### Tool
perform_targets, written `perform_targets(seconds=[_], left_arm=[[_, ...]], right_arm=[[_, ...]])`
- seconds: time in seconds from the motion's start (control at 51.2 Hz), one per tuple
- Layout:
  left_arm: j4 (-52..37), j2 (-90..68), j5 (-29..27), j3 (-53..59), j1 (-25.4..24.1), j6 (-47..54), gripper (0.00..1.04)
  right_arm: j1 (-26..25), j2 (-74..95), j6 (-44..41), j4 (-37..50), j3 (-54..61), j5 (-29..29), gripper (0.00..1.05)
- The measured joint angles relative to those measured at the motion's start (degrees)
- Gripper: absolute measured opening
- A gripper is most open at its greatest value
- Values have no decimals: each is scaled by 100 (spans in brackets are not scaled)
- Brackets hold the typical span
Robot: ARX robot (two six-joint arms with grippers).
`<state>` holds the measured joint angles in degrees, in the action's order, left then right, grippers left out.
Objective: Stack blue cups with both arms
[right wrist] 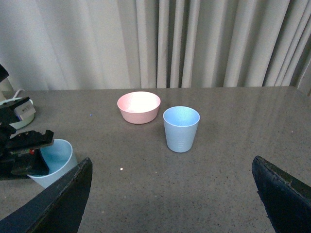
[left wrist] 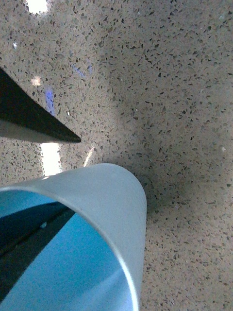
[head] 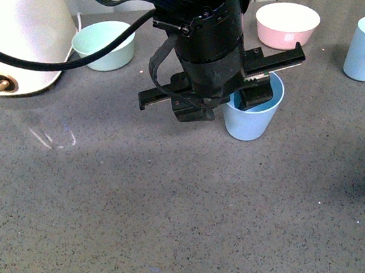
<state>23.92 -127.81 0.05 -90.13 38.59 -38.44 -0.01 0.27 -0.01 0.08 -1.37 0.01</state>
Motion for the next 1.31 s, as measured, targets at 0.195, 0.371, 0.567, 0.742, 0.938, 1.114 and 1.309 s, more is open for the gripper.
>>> perform_targets(seconds=[0.195, 0.371, 0.567, 0.742, 0.938, 1.114, 1.309], left_arm=[[-66, 50, 13, -9, 9, 50, 73], [-129, 225, 13, -9, 9, 109, 96], [-402, 730, 39, 210, -79, 127, 96], [-1040, 1414, -24, 863, -245, 181, 96], [-3593, 2411, -1690, 2367, -551, 1274, 84], [-7193, 3873, -2306, 4979, -1491, 3209, 54], [-7687, 5145, -1633, 6778, -2210, 3698, 11]], right_arm=[[0, 0, 0, 0, 0, 0, 96], [0, 0, 0, 0, 0, 0, 96], [0, 0, 0, 0, 0, 0, 96], [0, 0, 0, 0, 0, 0, 96], [0, 0, 0, 0, 0, -13, 96], [0, 0, 0, 0, 2, 4, 96], [0, 0, 2, 0, 0, -17, 96]])
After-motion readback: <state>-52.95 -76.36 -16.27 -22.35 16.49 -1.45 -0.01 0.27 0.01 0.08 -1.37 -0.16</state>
